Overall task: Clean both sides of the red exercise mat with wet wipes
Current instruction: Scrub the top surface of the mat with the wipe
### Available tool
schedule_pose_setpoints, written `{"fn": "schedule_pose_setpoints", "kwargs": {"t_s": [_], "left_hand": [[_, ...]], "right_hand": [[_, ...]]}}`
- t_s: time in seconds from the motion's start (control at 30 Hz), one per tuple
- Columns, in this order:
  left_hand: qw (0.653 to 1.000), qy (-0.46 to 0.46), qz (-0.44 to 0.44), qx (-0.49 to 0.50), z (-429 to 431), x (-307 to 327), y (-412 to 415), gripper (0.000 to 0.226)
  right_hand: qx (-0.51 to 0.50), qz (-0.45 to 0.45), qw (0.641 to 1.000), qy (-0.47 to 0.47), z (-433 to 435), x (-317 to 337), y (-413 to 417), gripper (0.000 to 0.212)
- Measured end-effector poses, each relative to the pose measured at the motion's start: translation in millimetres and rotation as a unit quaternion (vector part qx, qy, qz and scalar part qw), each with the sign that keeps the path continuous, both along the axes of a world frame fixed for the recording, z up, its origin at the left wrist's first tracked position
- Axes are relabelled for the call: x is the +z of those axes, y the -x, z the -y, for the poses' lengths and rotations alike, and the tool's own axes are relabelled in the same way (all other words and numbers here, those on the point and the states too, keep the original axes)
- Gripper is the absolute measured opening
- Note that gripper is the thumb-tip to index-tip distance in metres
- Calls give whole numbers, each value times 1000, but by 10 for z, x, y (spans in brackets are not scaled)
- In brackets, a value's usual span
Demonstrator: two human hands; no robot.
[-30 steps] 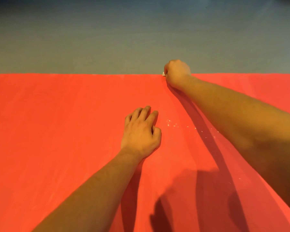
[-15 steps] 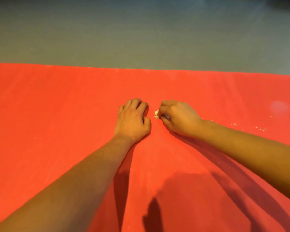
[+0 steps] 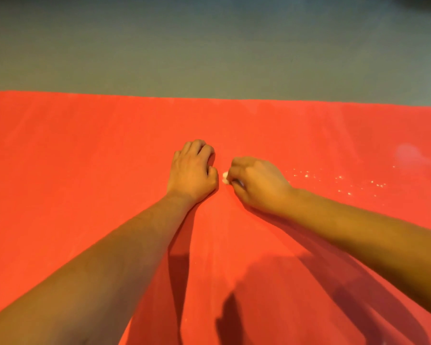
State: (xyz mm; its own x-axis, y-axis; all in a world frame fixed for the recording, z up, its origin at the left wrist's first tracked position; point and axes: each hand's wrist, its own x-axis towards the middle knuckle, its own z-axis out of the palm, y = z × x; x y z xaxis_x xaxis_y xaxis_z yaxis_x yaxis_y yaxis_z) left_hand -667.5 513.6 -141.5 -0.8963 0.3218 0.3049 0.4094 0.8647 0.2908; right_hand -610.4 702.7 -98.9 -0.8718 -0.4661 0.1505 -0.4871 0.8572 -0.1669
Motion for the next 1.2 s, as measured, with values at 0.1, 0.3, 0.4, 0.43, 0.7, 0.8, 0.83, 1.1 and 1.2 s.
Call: {"fn": "schedule_pose_setpoints", "kwargs": {"t_s": [0.1, 0.3, 0.4, 0.43, 0.7, 0.8, 0.83, 1.1, 1.2], "left_hand": [[1000, -7, -9, -4, -9, -19, 6, 40], [1000, 3, -13, -5, -8, -7, 12, 38], [1000, 1, -11, -6, -6, 9, 6, 37], [1000, -2, -10, -8, -9, 11, 8, 37], [999, -20, -29, -10, -3, -54, 41, 36], [999, -19, -29, -11, -8, -55, 40, 35], [999, -18, -28, -11, -9, -48, 45, 35], [999, -26, -19, -16, 4, -62, 48, 29], [999, -25, -21, -11, 1, -79, 65, 28]], "right_hand": [[47, 10, 999, 3, -26, 13, -359, 17], [-73, -13, 996, -42, -49, 33, 548, 23], [-93, 1, 994, -62, -35, 89, 770, 24], [-85, 2, 995, -60, -30, 111, 725, 23], [58, 13, 998, -19, -27, 61, -438, 16], [41, 10, 999, -19, -28, 66, -296, 17], [18, 1, 999, -26, -18, 55, -133, 17], [-121, 1, 992, -28, 109, 50, 392, 21], [-66, 5, 998, -17, 86, 10, -124, 17]]}}
